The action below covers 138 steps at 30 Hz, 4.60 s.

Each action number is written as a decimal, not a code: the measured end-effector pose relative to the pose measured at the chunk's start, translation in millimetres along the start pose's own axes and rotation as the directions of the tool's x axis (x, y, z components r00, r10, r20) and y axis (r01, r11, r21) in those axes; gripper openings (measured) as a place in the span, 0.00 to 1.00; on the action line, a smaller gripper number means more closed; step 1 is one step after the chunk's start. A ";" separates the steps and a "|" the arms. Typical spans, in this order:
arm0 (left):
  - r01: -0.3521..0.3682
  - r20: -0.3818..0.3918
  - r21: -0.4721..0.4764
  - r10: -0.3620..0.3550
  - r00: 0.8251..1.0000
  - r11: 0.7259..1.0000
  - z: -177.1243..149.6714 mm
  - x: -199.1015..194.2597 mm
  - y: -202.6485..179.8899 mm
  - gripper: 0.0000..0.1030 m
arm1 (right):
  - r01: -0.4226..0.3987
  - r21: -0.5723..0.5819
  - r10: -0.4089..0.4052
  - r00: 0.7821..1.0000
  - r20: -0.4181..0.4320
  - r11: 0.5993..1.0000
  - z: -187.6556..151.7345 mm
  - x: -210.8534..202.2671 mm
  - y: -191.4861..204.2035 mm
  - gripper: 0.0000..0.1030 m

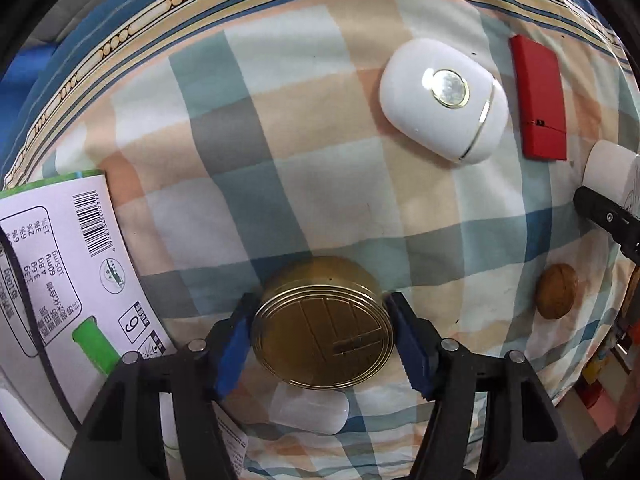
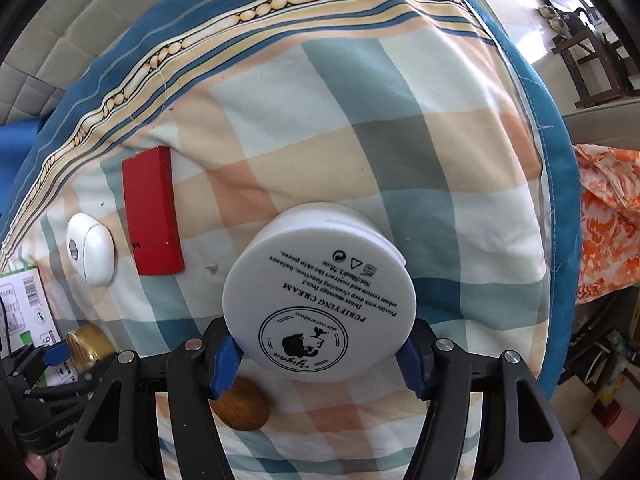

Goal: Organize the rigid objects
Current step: 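Lift the gold tin and white cream jar and carry both toward the box, then lower the gold tin and cream jar into the box and open both tools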

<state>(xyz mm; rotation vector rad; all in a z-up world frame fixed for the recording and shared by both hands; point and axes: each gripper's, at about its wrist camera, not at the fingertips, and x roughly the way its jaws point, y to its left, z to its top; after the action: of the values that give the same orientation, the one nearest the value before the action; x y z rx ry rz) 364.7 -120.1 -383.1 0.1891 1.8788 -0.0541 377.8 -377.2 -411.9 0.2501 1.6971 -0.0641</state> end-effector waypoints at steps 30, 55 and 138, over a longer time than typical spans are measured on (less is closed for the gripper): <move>0.113 0.061 -0.039 -0.110 0.992 0.993 -29.6 22.1 -34.1 0.61 | -0.006 0.032 0.009 0.996 -0.084 0.999 -6.1 12.7 -25.6 0.68; 0.188 0.385 0.023 -0.182 0.905 0.982 -136.1 -117.1 -15.6 0.61 | -0.050 -0.144 0.070 0.988 0.137 0.988 -115.8 -100.7 54.4 0.66; 0.174 0.214 -0.209 -0.129 0.968 0.962 -108.5 -23.0 345.1 0.62 | 0.054 -0.200 -0.068 0.995 -0.068 0.978 -177.4 25.8 414.3 0.70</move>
<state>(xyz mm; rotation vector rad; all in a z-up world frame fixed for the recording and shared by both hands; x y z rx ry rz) 323.9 232.0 -307.5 -0.1153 1.6816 0.0350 285.9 62.7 -369.6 0.0519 1.7718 0.0694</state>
